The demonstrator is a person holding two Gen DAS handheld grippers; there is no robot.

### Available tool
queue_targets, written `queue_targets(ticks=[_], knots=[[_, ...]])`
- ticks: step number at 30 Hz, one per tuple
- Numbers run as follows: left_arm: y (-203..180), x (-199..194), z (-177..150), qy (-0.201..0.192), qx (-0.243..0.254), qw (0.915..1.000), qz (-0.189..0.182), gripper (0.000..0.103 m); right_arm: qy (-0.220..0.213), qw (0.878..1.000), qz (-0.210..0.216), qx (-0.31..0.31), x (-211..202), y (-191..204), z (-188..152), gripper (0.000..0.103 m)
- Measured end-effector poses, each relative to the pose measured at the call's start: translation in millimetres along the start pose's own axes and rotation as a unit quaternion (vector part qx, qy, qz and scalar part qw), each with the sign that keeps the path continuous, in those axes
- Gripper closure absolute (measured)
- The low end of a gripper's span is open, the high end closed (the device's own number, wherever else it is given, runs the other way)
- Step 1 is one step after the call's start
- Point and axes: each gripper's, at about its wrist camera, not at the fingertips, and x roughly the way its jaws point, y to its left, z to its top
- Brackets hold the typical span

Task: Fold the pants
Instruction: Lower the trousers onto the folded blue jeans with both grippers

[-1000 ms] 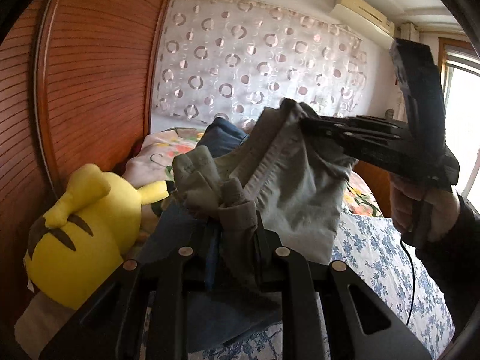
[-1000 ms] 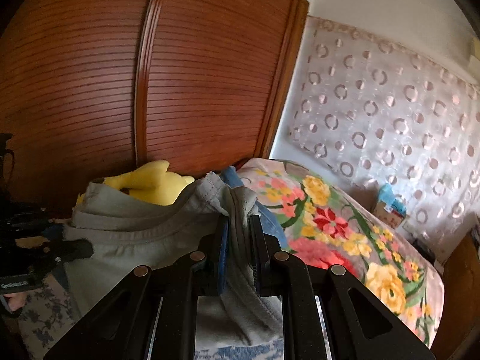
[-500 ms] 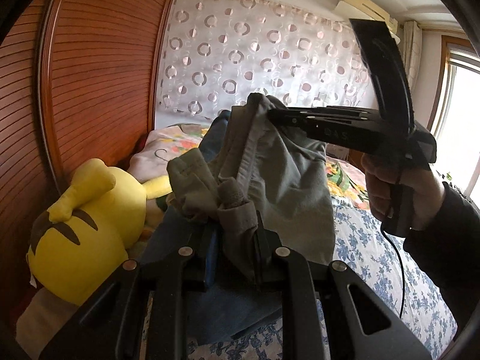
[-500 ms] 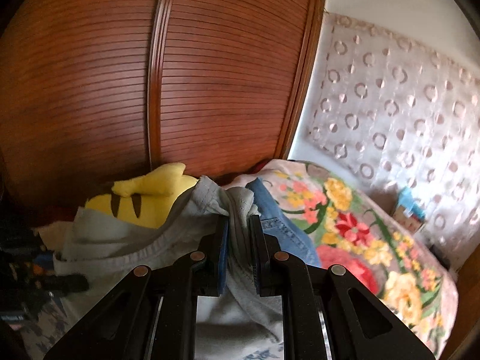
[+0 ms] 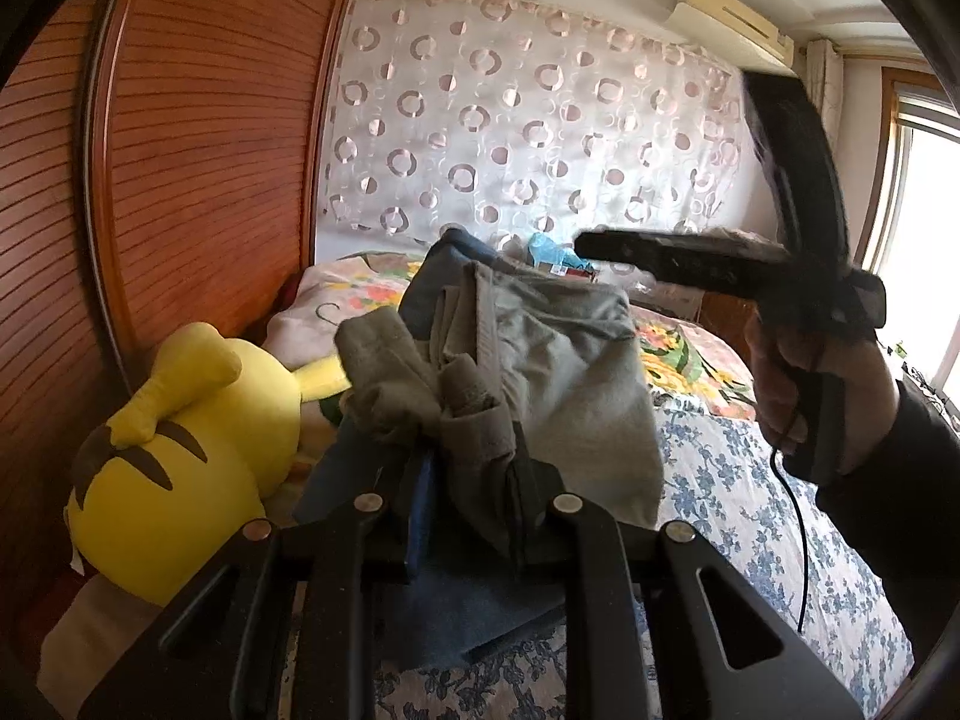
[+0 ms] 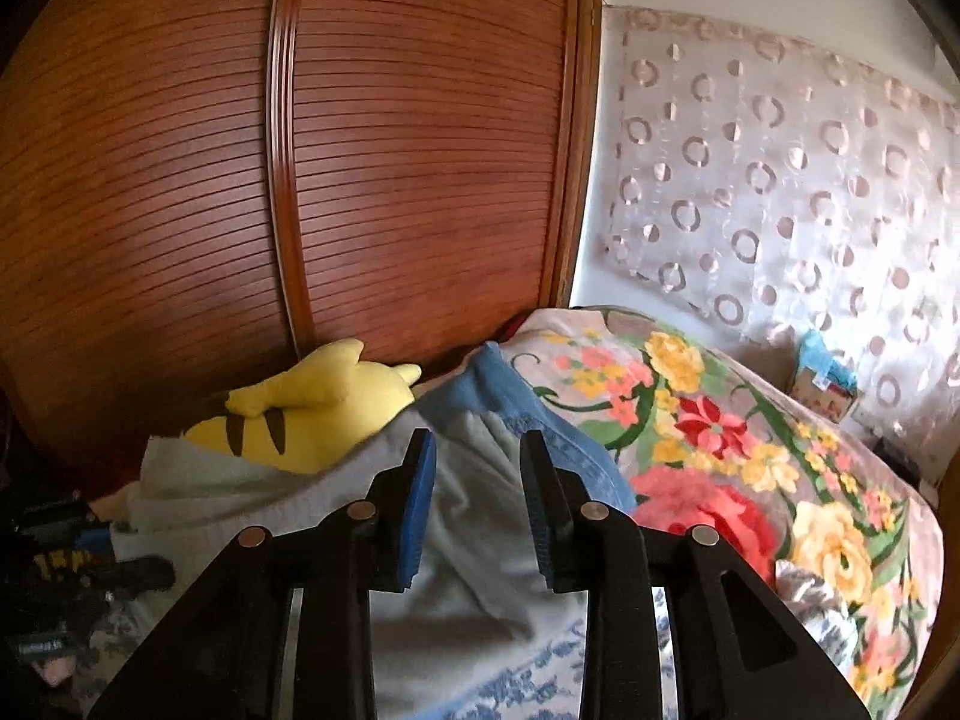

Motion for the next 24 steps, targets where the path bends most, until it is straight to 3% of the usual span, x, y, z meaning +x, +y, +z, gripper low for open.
queue_targets(ticks=[7, 15, 17, 24], knots=[[-6, -12, 4, -0.018, 0.011, 0.9997, 0.009, 0.078, 0.022, 1.0, 0.019, 0.0, -7, 0, -22, 0.073], [-12, -12, 13, -0.032, 0.024, 0.9992, 0.009, 0.073, 0.039, 0.999, 0.018, 0.014, 6, -12, -21, 0.073], [-13, -3, 10, -0.022, 0.028, 0.9994, 0.005, 0.067, 0.041, 0.999, 0.013, 0.02, 9, -15, -20, 0.073], [-5, 33, -12, 0.038, 0.024, 0.9987, 0.025, 0.067, 0.043, 0.998, 0.01, 0.044, 23, -26, -22, 0.073]])
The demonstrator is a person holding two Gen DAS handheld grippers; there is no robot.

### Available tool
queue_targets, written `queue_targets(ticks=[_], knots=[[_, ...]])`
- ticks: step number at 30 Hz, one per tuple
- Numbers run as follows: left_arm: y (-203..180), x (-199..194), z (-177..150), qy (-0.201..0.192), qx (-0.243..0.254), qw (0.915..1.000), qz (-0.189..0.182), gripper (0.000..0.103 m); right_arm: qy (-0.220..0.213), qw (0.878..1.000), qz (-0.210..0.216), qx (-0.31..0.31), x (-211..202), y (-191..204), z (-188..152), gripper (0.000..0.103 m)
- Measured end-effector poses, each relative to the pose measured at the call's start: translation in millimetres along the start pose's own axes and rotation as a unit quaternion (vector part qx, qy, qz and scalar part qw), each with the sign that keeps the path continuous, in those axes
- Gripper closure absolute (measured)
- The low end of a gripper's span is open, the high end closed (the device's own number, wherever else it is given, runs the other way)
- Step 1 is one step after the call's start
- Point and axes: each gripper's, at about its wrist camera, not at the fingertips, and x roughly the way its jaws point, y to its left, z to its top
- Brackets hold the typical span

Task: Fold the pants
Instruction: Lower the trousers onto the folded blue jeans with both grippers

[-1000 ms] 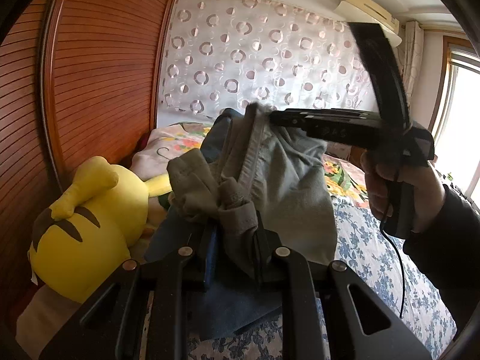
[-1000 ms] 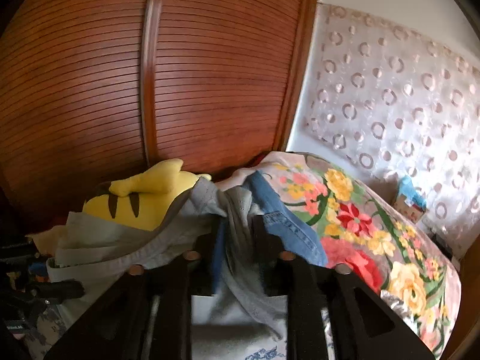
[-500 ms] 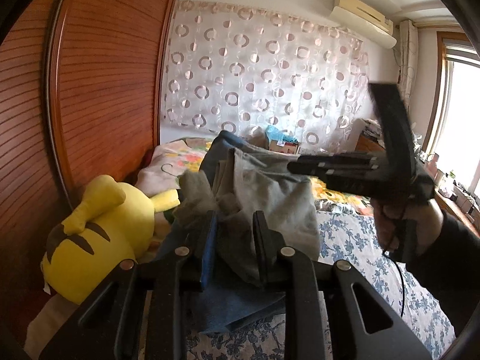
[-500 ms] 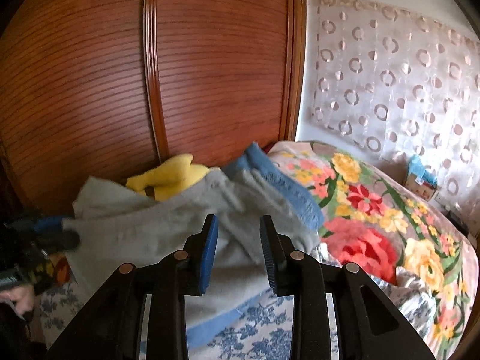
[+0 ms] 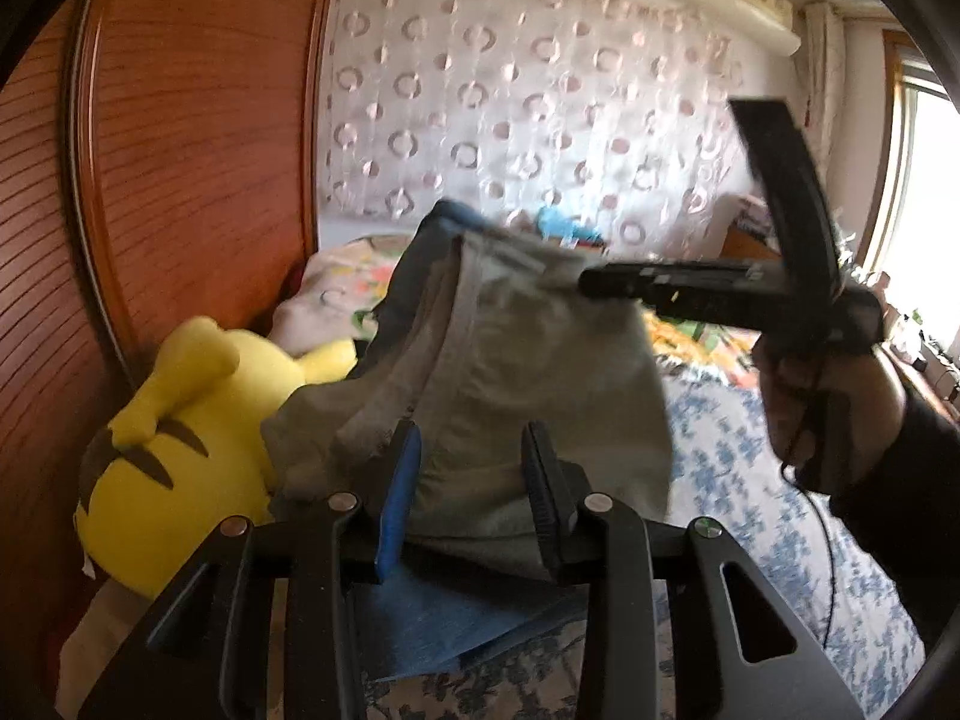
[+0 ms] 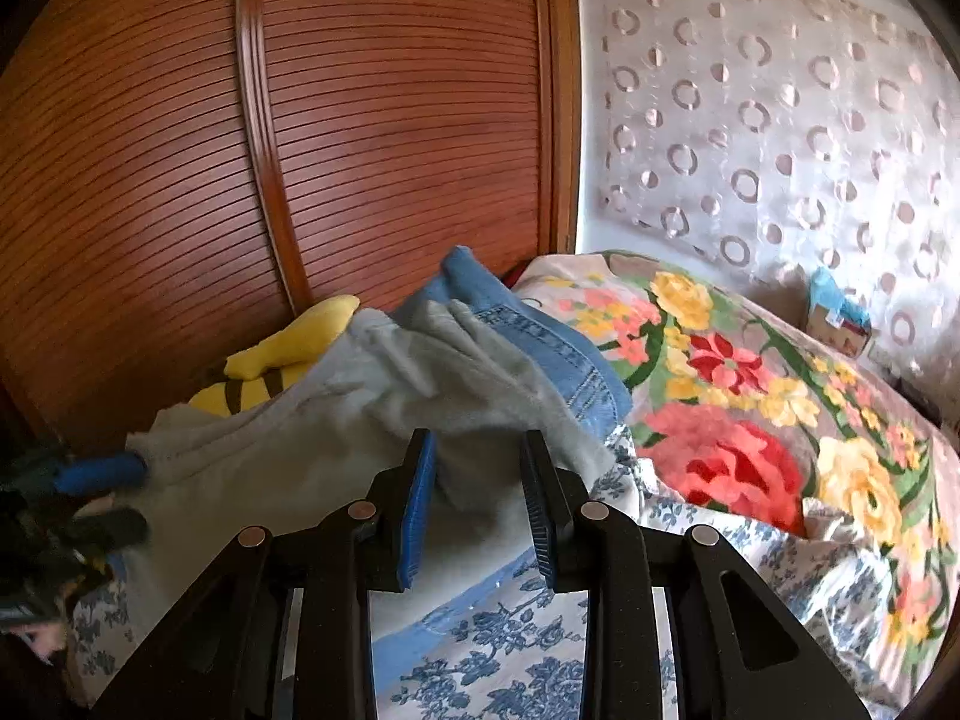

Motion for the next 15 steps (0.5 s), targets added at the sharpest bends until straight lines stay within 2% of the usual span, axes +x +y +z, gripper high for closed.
queue_targets(ticks=[4, 8, 15], knots=[[2, 6, -3, 0.01, -0.001, 0.9999, 0.005, 0.066, 0.001, 1.0, 0.004, 0.005, 5, 0, -2, 0.073], [-4, 5, -1, 0.014, 0.008, 0.9999, 0.006, 0.06, -0.003, 1.0, 0.001, 0.003, 5, 0, -4, 0.073], [-5, -3, 1, 0.016, 0.007, 0.9998, 0.006, 0.055, -0.018, 1.0, 0.011, 0.002, -14, 9, -10, 0.073]])
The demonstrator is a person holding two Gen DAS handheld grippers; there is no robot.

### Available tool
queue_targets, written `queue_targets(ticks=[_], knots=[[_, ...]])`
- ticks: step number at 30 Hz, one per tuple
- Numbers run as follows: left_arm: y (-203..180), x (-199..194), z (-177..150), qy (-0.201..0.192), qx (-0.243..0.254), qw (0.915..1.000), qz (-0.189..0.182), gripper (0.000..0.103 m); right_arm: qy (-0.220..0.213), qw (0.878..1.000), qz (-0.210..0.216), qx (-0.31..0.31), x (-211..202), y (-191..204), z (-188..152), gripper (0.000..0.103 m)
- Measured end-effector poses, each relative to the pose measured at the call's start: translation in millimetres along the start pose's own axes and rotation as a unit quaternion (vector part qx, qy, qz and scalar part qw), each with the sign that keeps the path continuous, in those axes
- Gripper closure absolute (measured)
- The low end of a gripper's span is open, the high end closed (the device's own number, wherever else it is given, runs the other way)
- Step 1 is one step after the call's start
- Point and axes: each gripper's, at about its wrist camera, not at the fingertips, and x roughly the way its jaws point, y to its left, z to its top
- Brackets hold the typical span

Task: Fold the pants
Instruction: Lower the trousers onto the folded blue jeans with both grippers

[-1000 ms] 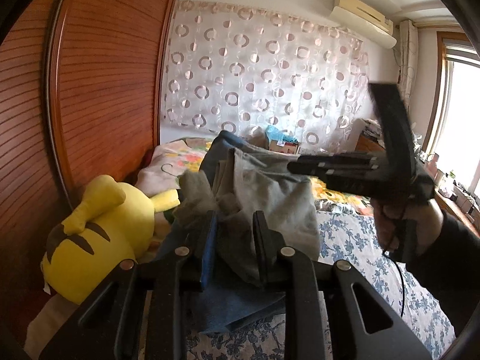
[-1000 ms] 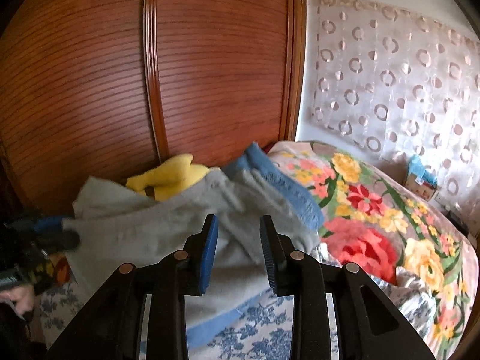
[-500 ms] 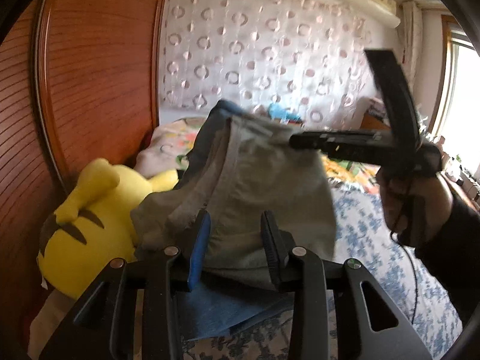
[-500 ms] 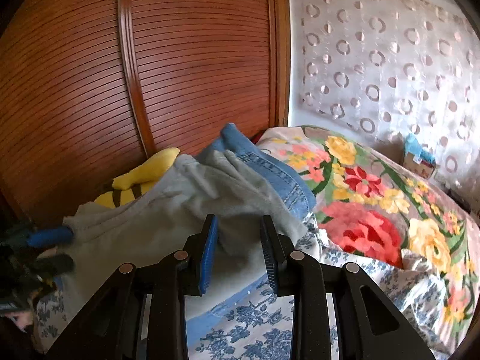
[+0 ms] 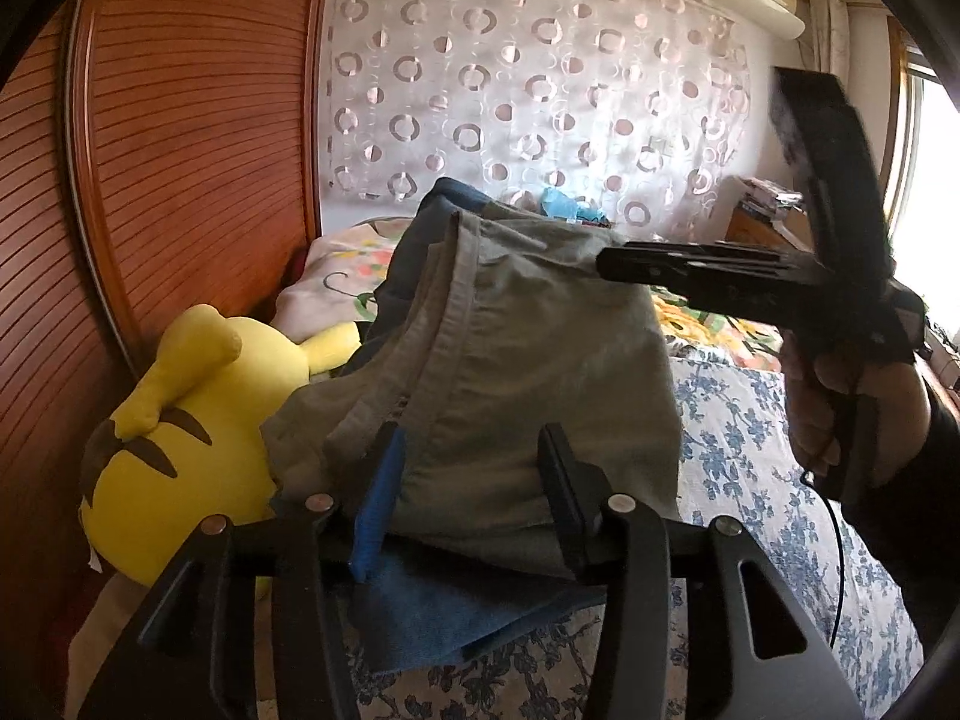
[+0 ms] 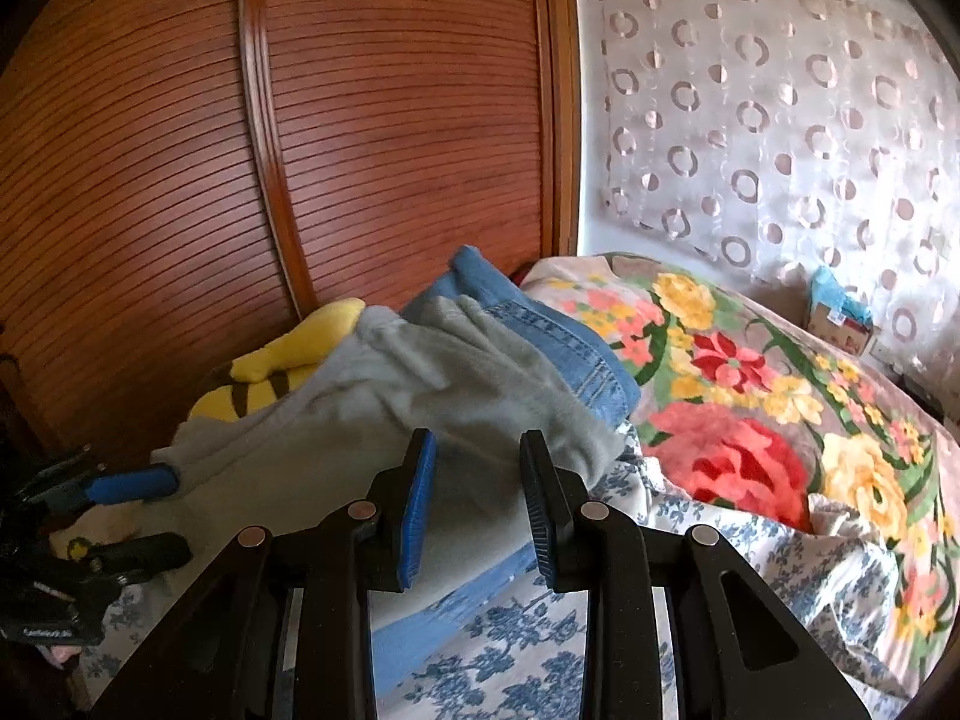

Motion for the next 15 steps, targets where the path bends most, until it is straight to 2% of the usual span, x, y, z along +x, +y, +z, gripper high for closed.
queue_targets(ticks=[4, 6, 7, 9, 10, 12, 14, 15], knots=[[-2, -7, 1, 0.002, 0.01, 0.9999, 0.009, 0.055, -0.012, 1.0, 0.007, 0.0, -15, 7, -4, 0.073], [-2, -13, 1, -0.001, 0.009, 0.9999, 0.012, 0.046, -0.016, 1.0, 0.011, 0.002, -21, 11, -7, 0.073], [-1, -15, 1, -0.004, 0.008, 0.9999, 0.012, 0.036, -0.018, 1.0, 0.012, 0.002, -25, 13, -9, 0.073], [0, -22, 1, -0.009, 0.005, 0.9999, 0.011, 0.031, -0.02, 1.0, 0.012, 0.002, -32, 16, -12, 0.073], [0, -25, 2, -0.01, 0.004, 0.9999, 0.011, 0.024, -0.021, 1.0, 0.012, 0.001, -34, 17, -14, 0.073], [1, -31, 3, -0.013, 0.003, 0.9999, 0.006, 0.023, -0.022, 1.0, 0.01, 0.001, -40, 19, -17, 0.073], [-2, -36, 3, -0.014, 0.009, 0.9998, 0.008, 0.014, -0.023, 1.0, 0.008, 0.003, -45, 22, -18, 0.073], [-4, -40, 3, -0.018, 0.014, 0.9996, 0.016, 0.014, -0.024, 1.0, 0.009, 0.005, -47, 22, -20, 0.073]])
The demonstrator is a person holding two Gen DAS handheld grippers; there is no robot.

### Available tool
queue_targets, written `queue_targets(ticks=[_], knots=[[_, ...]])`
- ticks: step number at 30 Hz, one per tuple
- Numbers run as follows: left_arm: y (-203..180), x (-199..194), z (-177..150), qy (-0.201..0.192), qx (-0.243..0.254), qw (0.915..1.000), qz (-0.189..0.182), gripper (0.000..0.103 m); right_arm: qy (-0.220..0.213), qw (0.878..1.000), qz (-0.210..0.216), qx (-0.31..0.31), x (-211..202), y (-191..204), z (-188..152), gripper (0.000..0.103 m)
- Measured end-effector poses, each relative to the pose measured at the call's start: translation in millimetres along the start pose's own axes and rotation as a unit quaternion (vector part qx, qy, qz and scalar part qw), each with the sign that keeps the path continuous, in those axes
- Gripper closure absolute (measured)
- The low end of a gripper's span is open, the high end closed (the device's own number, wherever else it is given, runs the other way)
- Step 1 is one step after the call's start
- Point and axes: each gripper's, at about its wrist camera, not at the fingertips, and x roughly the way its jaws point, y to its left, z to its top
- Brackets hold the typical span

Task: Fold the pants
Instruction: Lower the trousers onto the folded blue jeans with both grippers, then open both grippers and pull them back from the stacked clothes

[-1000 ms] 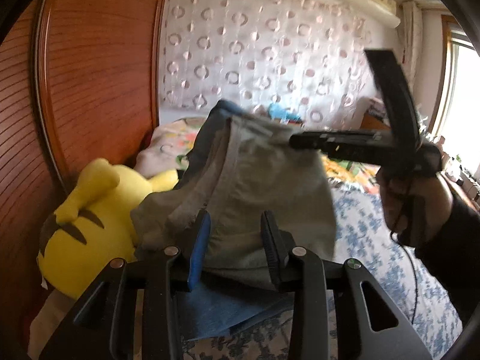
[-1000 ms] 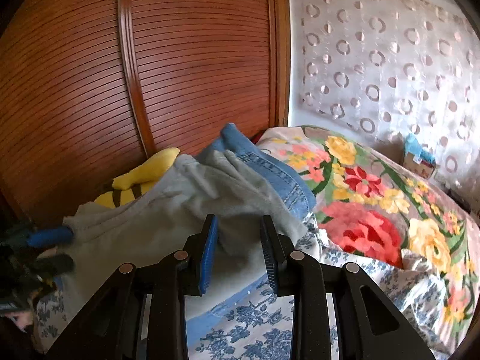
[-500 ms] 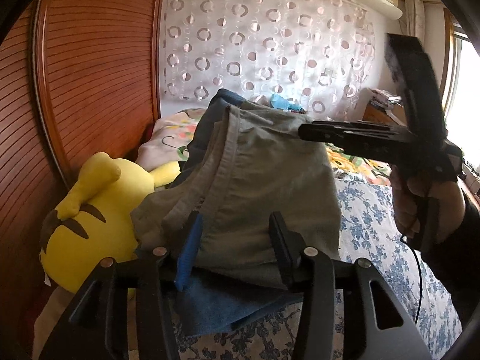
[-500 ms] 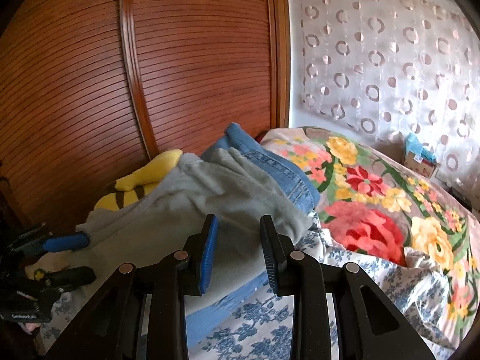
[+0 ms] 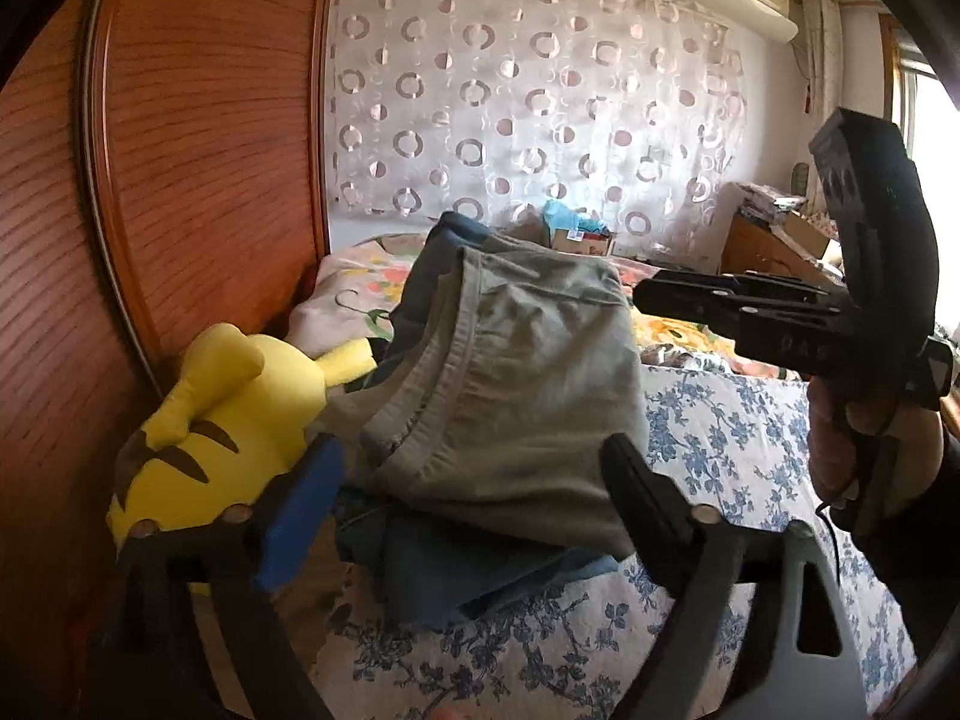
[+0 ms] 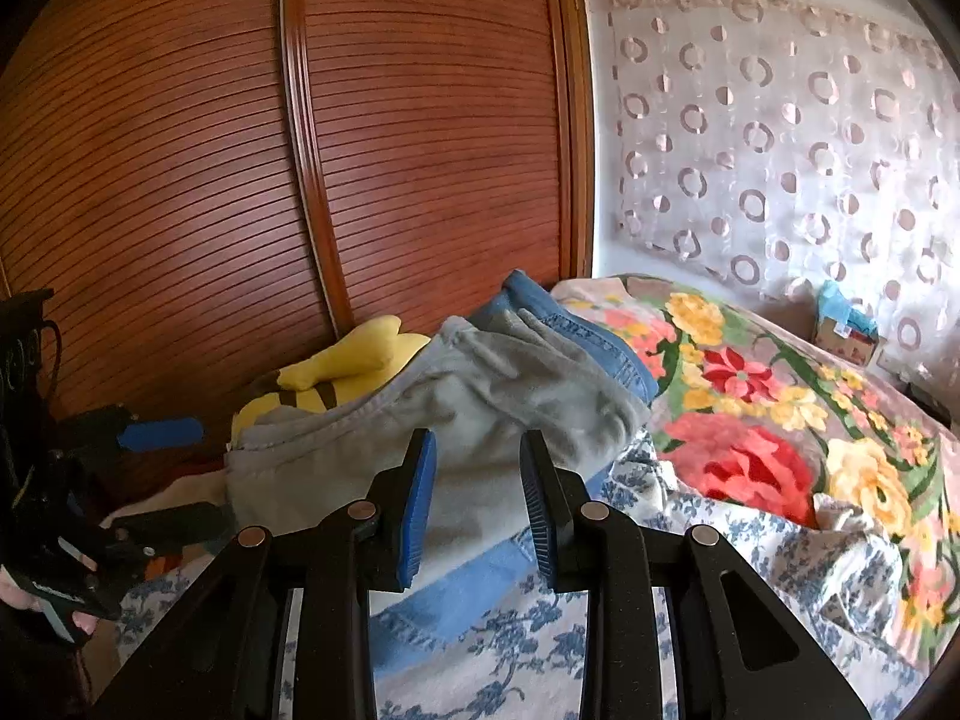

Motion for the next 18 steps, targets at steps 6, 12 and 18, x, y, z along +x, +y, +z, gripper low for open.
queue_targets(ticks=[6, 12, 18], knots=[[-5, -19, -1, -0.013, 0.007, 0.9998, 0.016, 0.014, 0.001, 1.0, -0.008, 0.005, -14, 8, -8, 0.073], [-12, -35, -3, -0.014, 0.012, 0.9998, 0.01, 0.014, -0.008, 1.0, -0.017, 0.016, -37, 20, -15, 0.06], [-23, -46, -9, -0.012, 0.027, 0.9995, 0.013, 0.014, -0.018, 0.999, -0.03, 0.021, -64, 34, -22, 0.05]])
